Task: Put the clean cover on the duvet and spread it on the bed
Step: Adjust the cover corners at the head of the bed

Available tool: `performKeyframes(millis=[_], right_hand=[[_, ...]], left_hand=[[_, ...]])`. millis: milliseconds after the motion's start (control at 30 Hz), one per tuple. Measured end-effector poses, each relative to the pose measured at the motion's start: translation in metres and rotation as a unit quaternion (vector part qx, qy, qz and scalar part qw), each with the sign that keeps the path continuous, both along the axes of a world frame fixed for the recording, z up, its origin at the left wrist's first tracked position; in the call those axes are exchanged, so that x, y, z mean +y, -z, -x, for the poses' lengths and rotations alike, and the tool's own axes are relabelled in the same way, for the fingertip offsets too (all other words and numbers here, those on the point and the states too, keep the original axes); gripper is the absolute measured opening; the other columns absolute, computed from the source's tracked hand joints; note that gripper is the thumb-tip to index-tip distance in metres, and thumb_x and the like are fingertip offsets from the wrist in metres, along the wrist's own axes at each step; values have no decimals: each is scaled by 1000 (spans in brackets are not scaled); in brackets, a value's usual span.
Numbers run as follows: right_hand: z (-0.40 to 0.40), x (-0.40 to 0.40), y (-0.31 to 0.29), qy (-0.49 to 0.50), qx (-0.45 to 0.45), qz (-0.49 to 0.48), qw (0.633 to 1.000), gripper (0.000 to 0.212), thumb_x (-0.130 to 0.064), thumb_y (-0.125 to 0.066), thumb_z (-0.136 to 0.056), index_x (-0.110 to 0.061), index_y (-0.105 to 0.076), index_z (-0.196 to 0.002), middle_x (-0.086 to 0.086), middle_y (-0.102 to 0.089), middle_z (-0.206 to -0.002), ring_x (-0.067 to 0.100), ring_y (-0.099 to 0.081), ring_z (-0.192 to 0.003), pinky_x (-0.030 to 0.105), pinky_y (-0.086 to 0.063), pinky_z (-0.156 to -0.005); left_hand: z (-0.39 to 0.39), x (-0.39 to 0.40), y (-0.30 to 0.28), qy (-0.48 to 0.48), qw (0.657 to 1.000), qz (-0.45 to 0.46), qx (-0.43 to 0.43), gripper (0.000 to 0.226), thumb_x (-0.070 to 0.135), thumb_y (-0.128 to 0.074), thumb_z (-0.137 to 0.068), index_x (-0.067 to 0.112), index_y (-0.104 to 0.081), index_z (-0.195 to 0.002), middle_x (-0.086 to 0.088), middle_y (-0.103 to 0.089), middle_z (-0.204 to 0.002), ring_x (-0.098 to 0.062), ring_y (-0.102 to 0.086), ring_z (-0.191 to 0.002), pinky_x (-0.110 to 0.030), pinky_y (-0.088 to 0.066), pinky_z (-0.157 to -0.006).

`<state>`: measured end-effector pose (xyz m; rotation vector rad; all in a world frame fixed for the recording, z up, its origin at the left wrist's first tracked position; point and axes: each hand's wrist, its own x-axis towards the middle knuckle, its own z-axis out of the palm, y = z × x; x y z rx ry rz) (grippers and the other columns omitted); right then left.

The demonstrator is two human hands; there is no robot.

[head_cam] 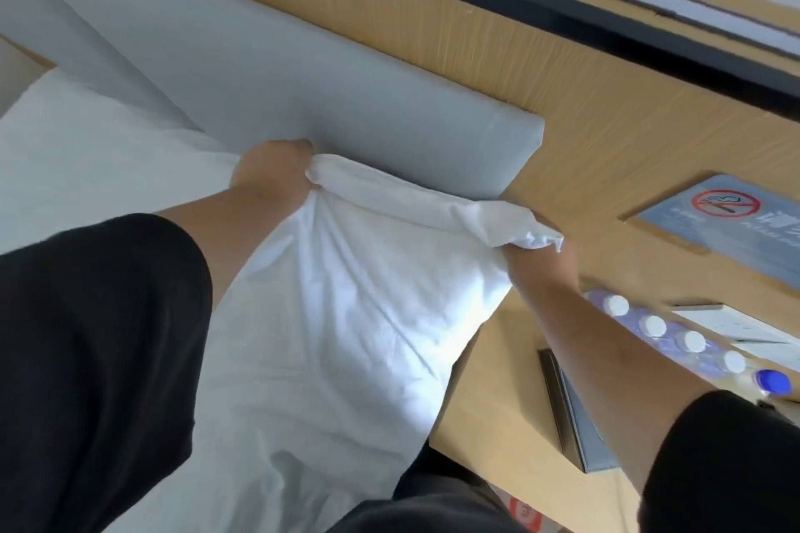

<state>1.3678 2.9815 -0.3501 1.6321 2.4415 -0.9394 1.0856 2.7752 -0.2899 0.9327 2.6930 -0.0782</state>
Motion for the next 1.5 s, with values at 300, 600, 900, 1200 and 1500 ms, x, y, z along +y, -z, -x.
performKeyframes(millis=[300, 600, 900, 1200, 1500], right_hand=[[-4, -75, 38, -97, -208, 154, 961, 24, -29, -56, -91, -7, -57, -102, 9, -59, -105, 28, -54, -98, 36, -47, -83], [68, -214, -13, -467, -157, 129, 860, 33, -34, -52, -95, -11, -61, -117, 7, -66, -116, 27, -64, -106, 35, -50, -82], [50, -440, -67, -768, -130, 79, 622, 23, -31, -49, -92, -14, -65, -93, 3, -71, -91, 21, -64, -86, 33, -47, -73], [-132, -682, -97, -921, -110, 12, 373, 24, -27, -44, -95, -16, -65, -100, 0, -70, -97, 19, -64, -88, 32, -50, -77], [-394, -862, -112, -975, -85, 11, 205, 22, -29, -44, -93, -33, -54, -74, -10, -61, -85, 14, -55, -74, 27, -45, -66]], left_hand=[[-93, -128, 57, -101, 965, 51, -235, 60, 34, -56, -95, 27, -36, -152, 0, -38, -156, -23, -47, -135, -38, -42, -104], [-218, -352, 9, -379, 873, 26, -306, 37, 42, -56, -98, 28, -58, -132, 3, -57, -135, -18, -55, -120, -31, -43, -101], [-486, -544, -59, -698, 676, -107, -210, 18, 38, -59, -97, 32, -63, -113, 8, -64, -120, -15, -62, -108, -30, -49, -94], [-765, -589, -66, -840, 459, -261, -129, 21, 48, -59, -88, 41, -63, -106, 14, -69, -103, -1, -70, -82, -20, -53, -72], [-1011, -640, -59, -888, 373, -251, -98, 30, 48, -55, -93, 37, -58, -121, 19, -63, -108, 1, -58, -98, -23, -48, -86]])
